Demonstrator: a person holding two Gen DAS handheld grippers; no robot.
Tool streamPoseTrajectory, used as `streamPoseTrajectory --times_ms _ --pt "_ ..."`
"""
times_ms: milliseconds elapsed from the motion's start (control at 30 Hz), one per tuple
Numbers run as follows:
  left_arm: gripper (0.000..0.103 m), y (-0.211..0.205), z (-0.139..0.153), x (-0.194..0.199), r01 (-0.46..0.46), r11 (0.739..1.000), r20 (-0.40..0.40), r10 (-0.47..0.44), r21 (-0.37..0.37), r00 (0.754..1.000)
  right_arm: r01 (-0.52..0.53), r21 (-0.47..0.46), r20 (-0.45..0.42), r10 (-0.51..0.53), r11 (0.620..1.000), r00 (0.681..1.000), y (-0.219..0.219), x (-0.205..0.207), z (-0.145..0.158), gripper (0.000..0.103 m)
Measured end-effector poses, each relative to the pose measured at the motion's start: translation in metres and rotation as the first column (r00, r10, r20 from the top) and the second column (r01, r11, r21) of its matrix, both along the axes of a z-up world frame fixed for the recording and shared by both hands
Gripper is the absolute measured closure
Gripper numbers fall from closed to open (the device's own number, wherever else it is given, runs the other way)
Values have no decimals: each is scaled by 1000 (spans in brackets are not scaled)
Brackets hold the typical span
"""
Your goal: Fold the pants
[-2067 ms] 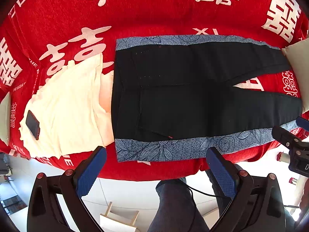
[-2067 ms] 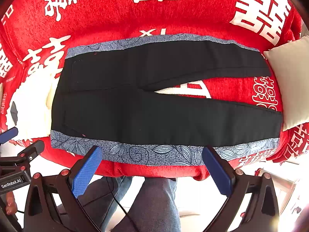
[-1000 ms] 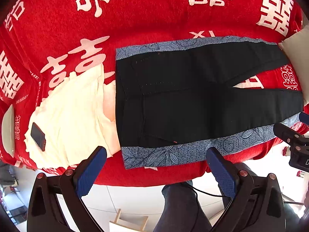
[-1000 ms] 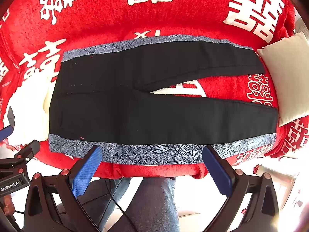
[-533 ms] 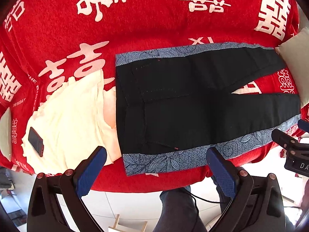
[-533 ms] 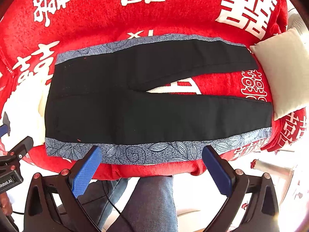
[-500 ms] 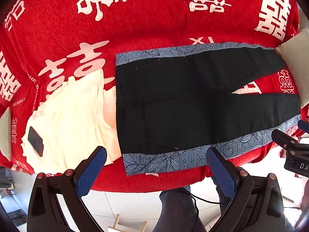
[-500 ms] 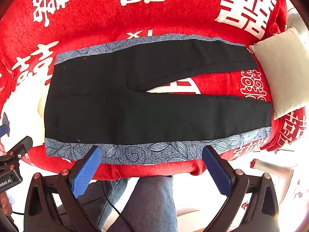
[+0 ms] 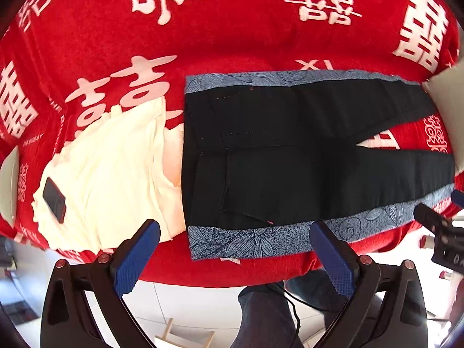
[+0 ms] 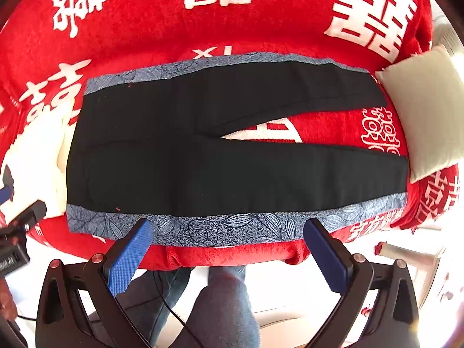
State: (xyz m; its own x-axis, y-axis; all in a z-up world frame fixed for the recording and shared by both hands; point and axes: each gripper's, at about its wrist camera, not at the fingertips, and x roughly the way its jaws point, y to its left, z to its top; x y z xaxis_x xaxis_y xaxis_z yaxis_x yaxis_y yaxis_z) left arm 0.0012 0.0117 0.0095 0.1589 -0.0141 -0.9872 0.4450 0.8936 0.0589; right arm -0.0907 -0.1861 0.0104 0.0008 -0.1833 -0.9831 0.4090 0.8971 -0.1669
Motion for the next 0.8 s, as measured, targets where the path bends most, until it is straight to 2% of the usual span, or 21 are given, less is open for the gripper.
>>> streamPoseTrajectory --times_ms 300,433,500,600,633,700,733,767,800 --pt "0 -13 -17 -15 -87 996 4 87 15 996 9 108 33 -12 994 999 -27 -25 -11 0" --pt "0 -13 -32 -26 -173 984 -26 172 -41 985 29 203 71 -45 979 996 -46 -42 -21 0" --pt "0 -7 -43 -33 -237 968 -54 233 -88 971 40 258 95 -66 965 993 -55 -51 -30 0" --pt "0 2 -66 -45 -321 938 -107 309 -133 945 81 400 129 -144 913 981 -69 -66 -50 0" --pt "0 6 -75 -50 -343 929 -123 328 -140 937 110 483 139 -200 869 970 -75 -73 -62 0" --pt "0 11 -91 -58 -371 915 -148 350 -159 925 144 581 141 -273 801 952 -81 -83 -82 3" --pt "0 15 -100 -62 -385 906 -163 359 -176 919 165 638 130 -317 752 939 -84 -90 -99 9" --pt "0 18 -106 -65 -396 898 -177 365 -194 914 182 667 119 -344 722 931 -85 -95 -110 25" --pt "0 21 -114 -67 -407 889 -197 369 -212 908 199 703 106 -377 683 920 -86 -100 -124 34"
